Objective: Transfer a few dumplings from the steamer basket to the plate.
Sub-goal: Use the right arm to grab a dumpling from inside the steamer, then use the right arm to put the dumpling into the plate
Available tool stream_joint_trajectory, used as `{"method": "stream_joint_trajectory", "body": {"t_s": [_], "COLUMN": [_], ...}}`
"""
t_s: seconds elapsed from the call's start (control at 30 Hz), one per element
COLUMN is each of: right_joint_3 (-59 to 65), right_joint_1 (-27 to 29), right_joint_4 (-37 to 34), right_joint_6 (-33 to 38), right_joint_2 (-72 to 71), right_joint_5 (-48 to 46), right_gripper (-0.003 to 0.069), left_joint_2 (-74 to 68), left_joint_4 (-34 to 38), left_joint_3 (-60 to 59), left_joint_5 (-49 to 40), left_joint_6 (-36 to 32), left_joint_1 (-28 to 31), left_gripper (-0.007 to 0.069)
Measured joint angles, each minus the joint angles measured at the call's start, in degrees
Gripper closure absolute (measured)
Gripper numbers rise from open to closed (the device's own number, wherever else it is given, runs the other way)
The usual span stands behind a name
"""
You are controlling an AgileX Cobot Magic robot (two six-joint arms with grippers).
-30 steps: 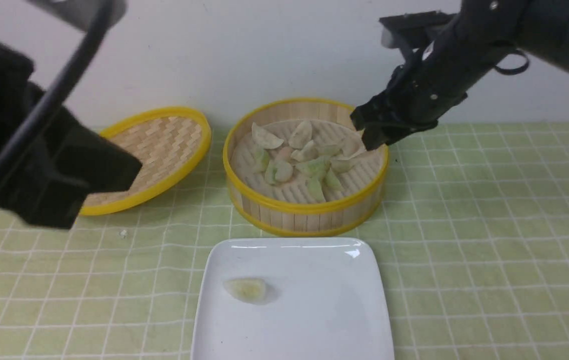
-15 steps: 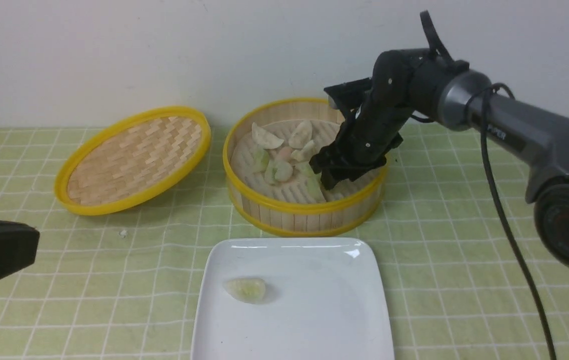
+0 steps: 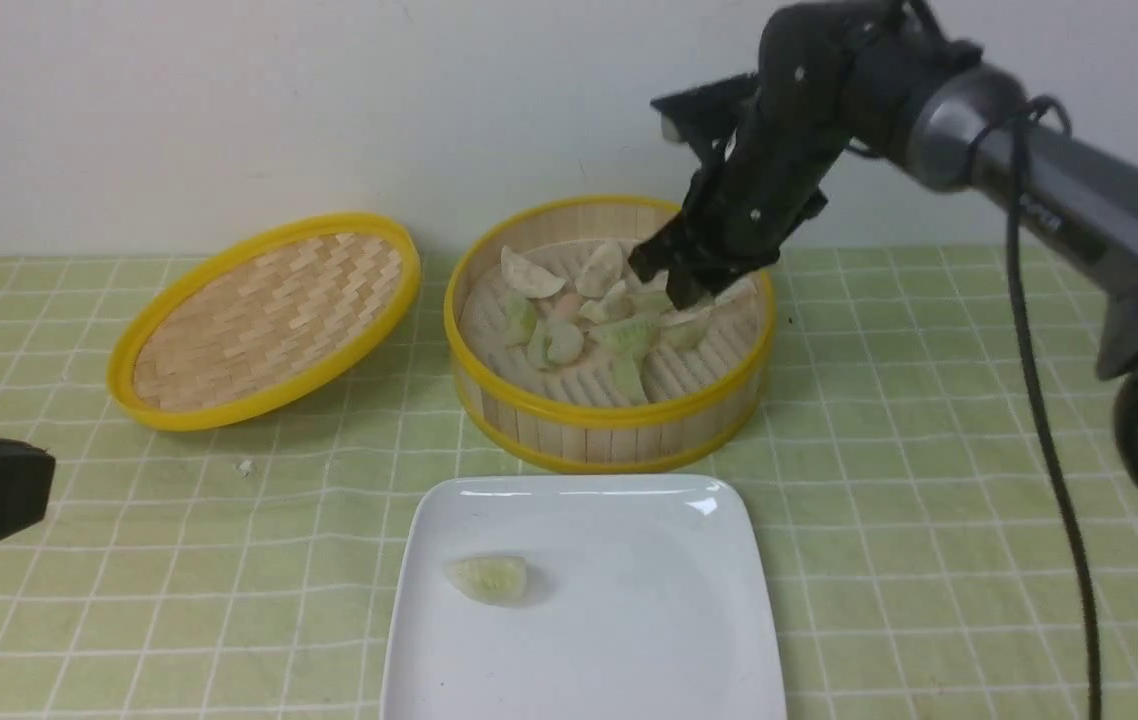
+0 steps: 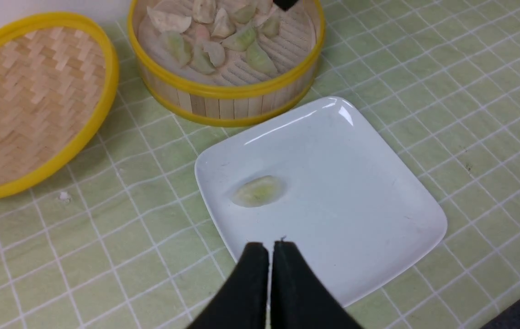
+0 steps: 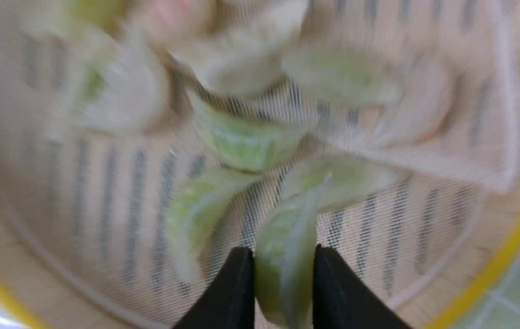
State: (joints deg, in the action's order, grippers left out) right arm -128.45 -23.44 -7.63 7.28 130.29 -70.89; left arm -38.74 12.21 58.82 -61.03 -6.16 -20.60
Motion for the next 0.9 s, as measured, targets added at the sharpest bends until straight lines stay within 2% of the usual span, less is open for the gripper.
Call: {"method": "stream_joint_trajectory", "body": {"t_s": [0.2, 0.37, 0.5, 0.57, 0.73, 0.8, 0.9], "right_joint_3": [9.8, 26.5, 37.0, 41.7, 44.2, 44.2, 44.2], "right_joint_1": [-0.6, -4.6, -8.0, -9.5, -10.4, -10.4, -10.4], "right_joint_4": [-4.8, -10.3, -11.3, -11.4, -12.2, -12.8, -13.7], "right_joint_6": [0.3, 5.1, 4.8, 2.5, -0.2, -0.2, -0.2], "right_joint_2": [-14.3, -23.5, -23.3, -21.8, -18.0, -16.8, -15.4], "right_joint_5": [0.0, -0.4, 1.7, 5.7, 11.8, 13.2, 14.1], "right_gripper": [0.0516, 0.0516, 0.0516, 0.0516, 0.0511, 0.0486, 0.0405], "left_joint_2": [0.0, 0.0, 0.0, 0.0, 0.0, 0.0, 0.0], "left_joint_4": [-0.1, -0.1, -0.1, -0.1, -0.1, -0.1, -0.1], "left_joint_3": [0.0, 0.0, 0.0, -0.1, -0.2, -0.2, -0.2], "left_joint_5": [0.0, 0.0, 0.4, 0.4, 0.4, 0.4, 0.4], "left_joint_6": [0.0, -0.2, -0.3, -0.3, -0.3, -0.3, -0.3], "left_joint_1": [0.0, 0.0, 0.0, 0.0, 0.0, 0.0, 0.0], "left_gripper": [0.0631, 0.0631, 0.0631, 0.0631, 0.0631, 0.0631, 0.0631]}}
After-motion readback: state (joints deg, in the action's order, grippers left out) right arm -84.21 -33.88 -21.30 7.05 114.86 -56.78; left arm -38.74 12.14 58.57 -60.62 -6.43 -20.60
